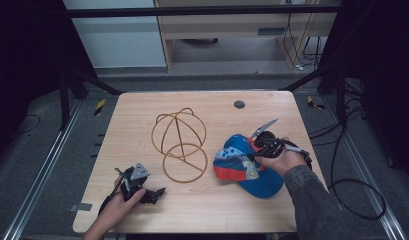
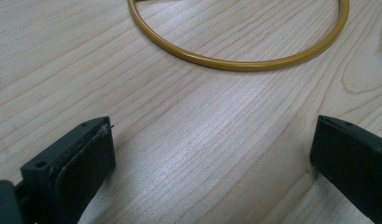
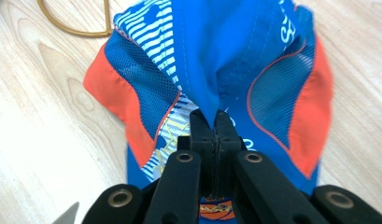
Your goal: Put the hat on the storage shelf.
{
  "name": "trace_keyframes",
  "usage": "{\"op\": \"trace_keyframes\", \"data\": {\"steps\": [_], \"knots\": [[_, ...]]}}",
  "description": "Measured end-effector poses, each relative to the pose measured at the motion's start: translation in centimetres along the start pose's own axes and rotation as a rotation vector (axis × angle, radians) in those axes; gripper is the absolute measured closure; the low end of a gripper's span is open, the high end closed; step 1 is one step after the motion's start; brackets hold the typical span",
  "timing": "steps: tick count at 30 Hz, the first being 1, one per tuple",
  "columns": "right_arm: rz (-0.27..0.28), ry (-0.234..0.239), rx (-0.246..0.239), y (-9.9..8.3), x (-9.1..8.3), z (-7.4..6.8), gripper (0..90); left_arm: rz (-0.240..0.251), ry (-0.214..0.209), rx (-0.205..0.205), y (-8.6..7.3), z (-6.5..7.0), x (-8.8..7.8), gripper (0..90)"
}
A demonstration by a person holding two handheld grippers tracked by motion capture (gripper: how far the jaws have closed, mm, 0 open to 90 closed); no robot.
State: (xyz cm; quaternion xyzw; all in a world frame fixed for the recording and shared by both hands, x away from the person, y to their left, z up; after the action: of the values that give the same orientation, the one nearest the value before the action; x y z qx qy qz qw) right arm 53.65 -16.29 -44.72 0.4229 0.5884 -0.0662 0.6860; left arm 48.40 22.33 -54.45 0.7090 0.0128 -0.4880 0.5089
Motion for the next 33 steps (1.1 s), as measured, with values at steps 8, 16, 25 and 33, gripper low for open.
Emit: {"op": "trace_keyframes", "data": {"steps": [8,16,25,33], "knots": [[0.046,0.004,-0.016,1.0,-3.0,-0.3,90.0,0.002,-0.001,0.000,0.0,0.0,0.0,0.0],[0.110,-0.008,-0.023,2.3,-6.2,-0.2,90.0,0.000,-0.002,0.001,0.0,0.0,0.0,0.0],[0.184,-0.035,-0.046,4.0,-10.0,-0.2,90.0,0.003,-0.001,0.001,0.0,0.0,0.0,0.0],[0.252,-0.063,-0.080,6.0,-13.2,-0.6,89.9,0.003,-0.002,0.001,0.0,0.0,0.0,0.0]]}}
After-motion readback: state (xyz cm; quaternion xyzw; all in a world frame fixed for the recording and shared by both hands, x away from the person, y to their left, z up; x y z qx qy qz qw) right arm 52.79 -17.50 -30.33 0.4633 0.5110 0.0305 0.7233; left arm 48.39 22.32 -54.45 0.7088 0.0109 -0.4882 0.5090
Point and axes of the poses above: each handheld gripper's, and its own axes: x roughly forward along the jaws, y roughly out of its top, z roughly to its right, the point moved 5 cm from there along x, roughly forward along the jaws, and after that the axes turned 1 degree about -x, right-handed, at the moved point
